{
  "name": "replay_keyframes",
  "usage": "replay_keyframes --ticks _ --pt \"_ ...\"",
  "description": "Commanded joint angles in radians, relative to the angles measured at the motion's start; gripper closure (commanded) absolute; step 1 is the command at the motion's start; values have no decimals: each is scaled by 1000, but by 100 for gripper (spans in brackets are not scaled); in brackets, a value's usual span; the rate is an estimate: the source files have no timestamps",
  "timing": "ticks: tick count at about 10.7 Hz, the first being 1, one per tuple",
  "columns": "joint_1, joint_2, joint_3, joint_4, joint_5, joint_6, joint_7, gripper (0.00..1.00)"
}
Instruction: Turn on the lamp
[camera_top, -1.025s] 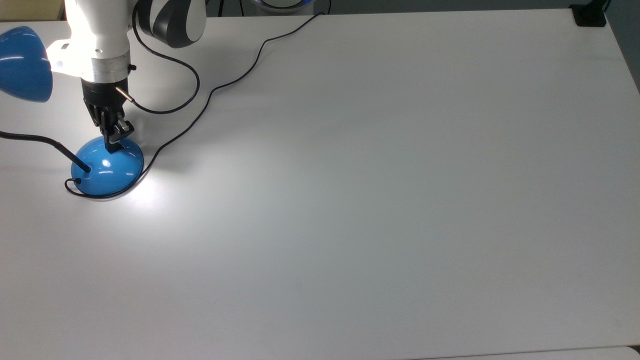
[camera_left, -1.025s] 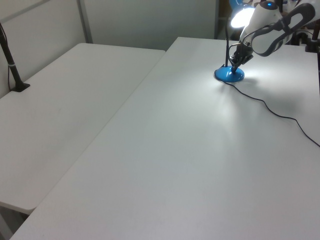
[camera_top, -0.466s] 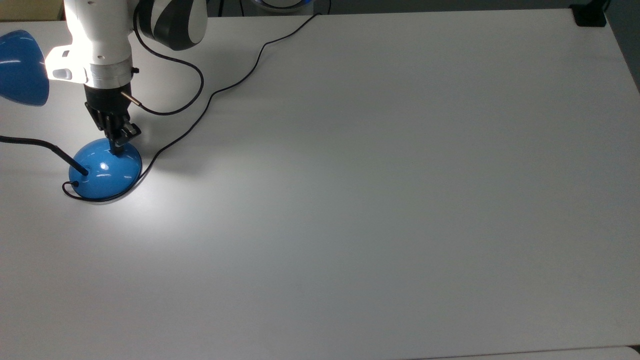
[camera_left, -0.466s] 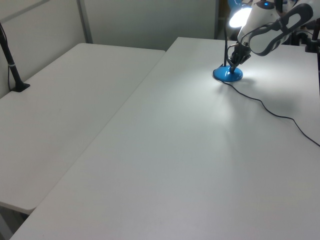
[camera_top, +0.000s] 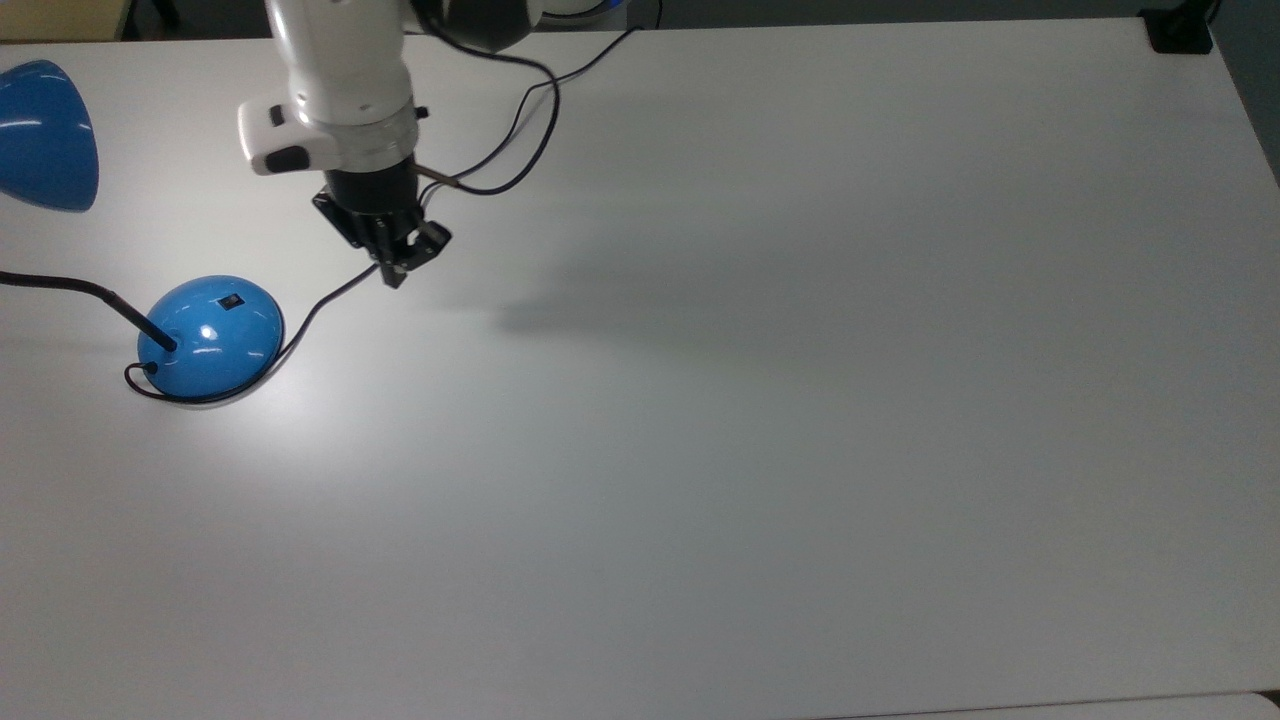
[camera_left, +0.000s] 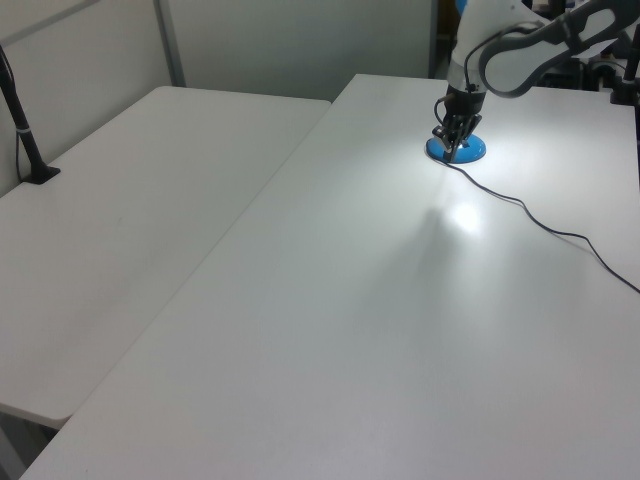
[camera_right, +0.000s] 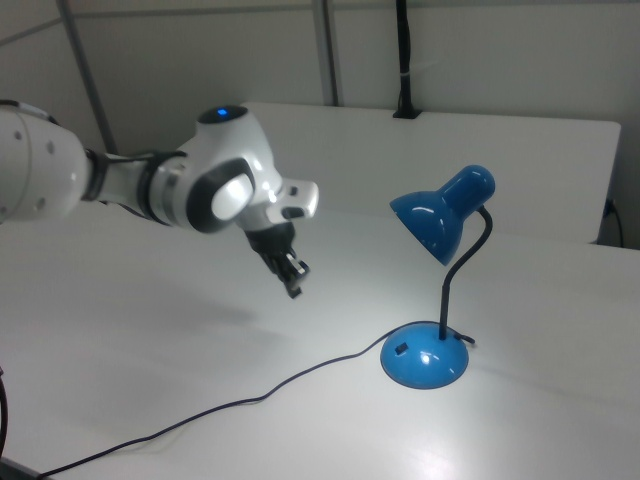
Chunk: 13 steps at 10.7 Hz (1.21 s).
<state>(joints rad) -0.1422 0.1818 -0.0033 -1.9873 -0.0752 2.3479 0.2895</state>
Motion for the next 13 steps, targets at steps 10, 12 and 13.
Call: replay_keyframes --ticks 10,12,13 --pt "288 -148 -32 360 -8 -729 -263 0" --pt "274 -174 -38 358 2 -753 -313 0" --pt "270 -174 -37 360 0 -749 -306 0"
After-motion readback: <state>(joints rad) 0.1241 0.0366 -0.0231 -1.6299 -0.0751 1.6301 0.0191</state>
